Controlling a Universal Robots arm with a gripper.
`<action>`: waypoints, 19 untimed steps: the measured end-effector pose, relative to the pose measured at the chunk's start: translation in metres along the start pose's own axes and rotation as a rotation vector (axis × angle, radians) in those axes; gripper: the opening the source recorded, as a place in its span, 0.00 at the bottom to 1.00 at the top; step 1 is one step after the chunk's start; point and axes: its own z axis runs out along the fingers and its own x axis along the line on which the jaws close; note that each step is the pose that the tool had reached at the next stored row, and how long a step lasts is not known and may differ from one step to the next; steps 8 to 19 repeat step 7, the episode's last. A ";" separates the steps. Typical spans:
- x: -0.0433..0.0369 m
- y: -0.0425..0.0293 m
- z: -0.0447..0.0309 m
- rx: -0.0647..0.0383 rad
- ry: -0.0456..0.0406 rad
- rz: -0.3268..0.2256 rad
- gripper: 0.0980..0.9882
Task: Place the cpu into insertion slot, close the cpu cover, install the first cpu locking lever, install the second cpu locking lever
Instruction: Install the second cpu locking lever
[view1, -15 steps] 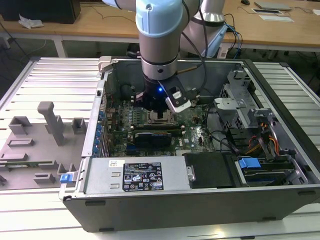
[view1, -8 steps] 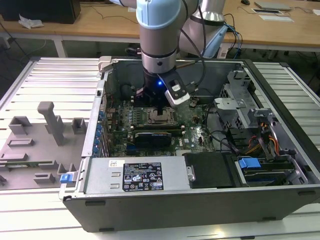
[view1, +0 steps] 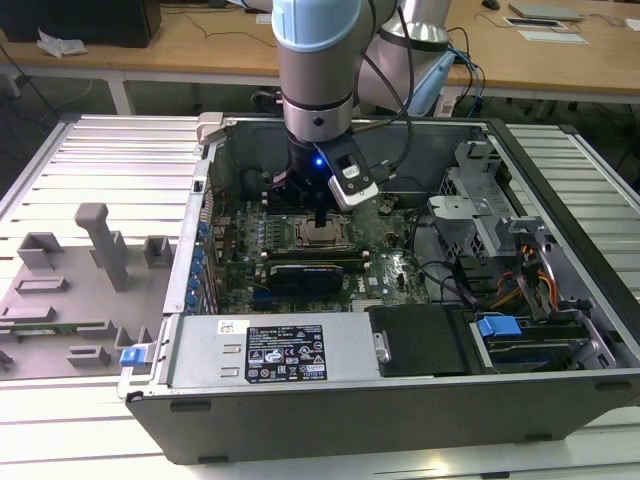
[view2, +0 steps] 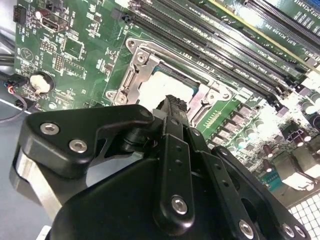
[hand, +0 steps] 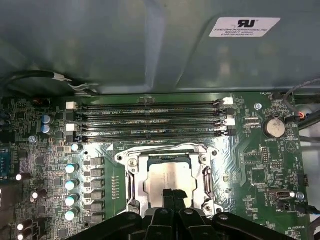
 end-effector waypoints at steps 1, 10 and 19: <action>0.0000 0.0000 -0.0002 0.000 0.0002 0.000 0.01; 0.0000 0.0000 -0.0003 0.000 0.0002 0.000 0.01; 0.0000 0.0000 -0.0003 0.000 0.0002 0.000 0.01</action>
